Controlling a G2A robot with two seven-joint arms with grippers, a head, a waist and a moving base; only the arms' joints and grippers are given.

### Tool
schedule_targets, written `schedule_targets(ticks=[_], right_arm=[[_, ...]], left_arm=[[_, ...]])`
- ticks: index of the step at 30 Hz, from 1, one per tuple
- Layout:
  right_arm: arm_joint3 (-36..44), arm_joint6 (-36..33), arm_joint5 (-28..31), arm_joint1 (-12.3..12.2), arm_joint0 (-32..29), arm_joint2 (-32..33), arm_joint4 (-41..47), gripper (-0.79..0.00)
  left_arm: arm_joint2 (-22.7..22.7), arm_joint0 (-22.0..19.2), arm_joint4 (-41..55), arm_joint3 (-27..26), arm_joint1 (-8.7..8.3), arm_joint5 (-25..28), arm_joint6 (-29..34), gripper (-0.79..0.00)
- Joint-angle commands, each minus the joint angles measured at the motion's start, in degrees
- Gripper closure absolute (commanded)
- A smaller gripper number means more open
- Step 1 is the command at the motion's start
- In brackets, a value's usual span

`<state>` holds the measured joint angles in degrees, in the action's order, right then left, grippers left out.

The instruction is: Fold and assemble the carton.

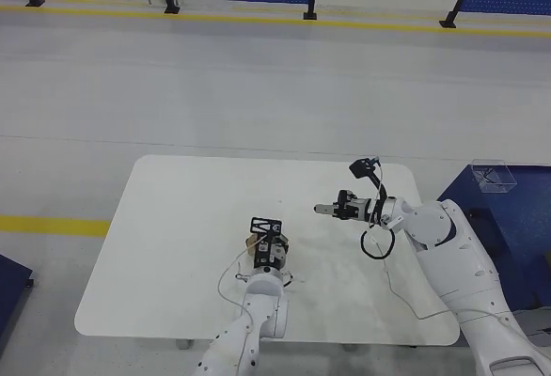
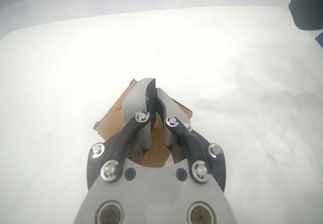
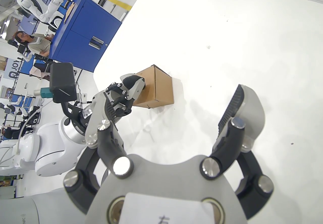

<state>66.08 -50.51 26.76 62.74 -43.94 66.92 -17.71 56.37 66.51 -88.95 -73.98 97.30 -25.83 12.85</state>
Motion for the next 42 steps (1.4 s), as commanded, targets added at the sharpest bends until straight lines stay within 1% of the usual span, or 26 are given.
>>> schedule_targets(ticks=[1, 4, 8, 12, 15, 20, 21, 23, 28, 30, 33, 35, 38, 42], right_arm=[[0.0, 0.0, 0.0, 0.0, 0.0, 0.0, 0.0, -0.785], [0.0, 0.0, 0.0, 0.0, 0.0, 0.0, 0.0, -0.785], [0.0, 0.0, 0.0, 0.0, 0.0, 0.0, 0.0, -0.785], [0.0, 0.0, 0.0, 0.0, 0.0, 0.0, 0.0, -0.785], [0.0, 0.0, 0.0, 0.0, 0.0, 0.0, 0.0, -0.785], [0.0, 0.0, 0.0, 0.0, 0.0, 0.0, 0.0, -0.785], [0.0, 0.0, 0.0, 0.0, 0.0, 0.0, 0.0, -0.785], [0.0, 0.0, 0.0, 0.0, 0.0, 0.0, 0.0, -0.785], [0.0, 0.0, 0.0, 0.0, 0.0, 0.0, 0.0, -0.785], [0.0, 0.0, 0.0, 0.0, 0.0, 0.0, 0.0, -0.785], [0.0, 0.0, 0.0, 0.0, 0.0, 0.0, 0.0, -0.785], [0.0, 0.0, 0.0, 0.0, 0.0, 0.0, 0.0, -0.785], [0.0, 0.0, 0.0, 0.0, 0.0, 0.0, 0.0, -0.785], [0.0, 0.0, 0.0, 0.0, 0.0, 0.0, 0.0, -0.785]], left_arm=[[0.0, 0.4, 0.2, -0.7, 0.04, 0.3, -0.3, 0.000], [-0.2, 0.5, -0.9, 0.0, 0.00, 0.8, 0.2, 0.000], [-0.3, -0.5, -0.6, 1.6, 0.29, 0.8, 1.1, 0.000], [0.0, 0.4, 0.7, -0.7, 0.42, 0.7, -1.5, 0.000], [0.0, 1.1, 0.0, -1.8, 0.33, 1.0, -1.4, 0.000], [-0.2, -0.6, -1.8, 1.5, 0.47, 1.5, 2.2, 0.000], [-0.3, -0.8, -1.7, 1.6, 0.58, 1.2, 2.0, 0.000], [-0.3, -0.8, -1.3, 1.3, 0.73, 0.5, 1.5, 0.000], [0.2, 0.7, -1.3, -1.6, 0.64, 0.7, 0.1, 0.000], [0.2, 0.5, -2.2, -1.1, 0.59, 1.1, 1.1, 0.000], [0.0, -1.0, -3.0, 2.0, 0.76, 1.6, 4.2, 0.000], [0.0, -1.8, -2.1, 2.3, 1.02, 1.2, 4.0, 0.000], [-0.1, -1.3, -1.2, 0.8, 1.21, 0.7, 2.3, 0.000], [-0.2, -0.3, -1.8, -0.5, 1.18, 1.0, 1.6, 0.000]])
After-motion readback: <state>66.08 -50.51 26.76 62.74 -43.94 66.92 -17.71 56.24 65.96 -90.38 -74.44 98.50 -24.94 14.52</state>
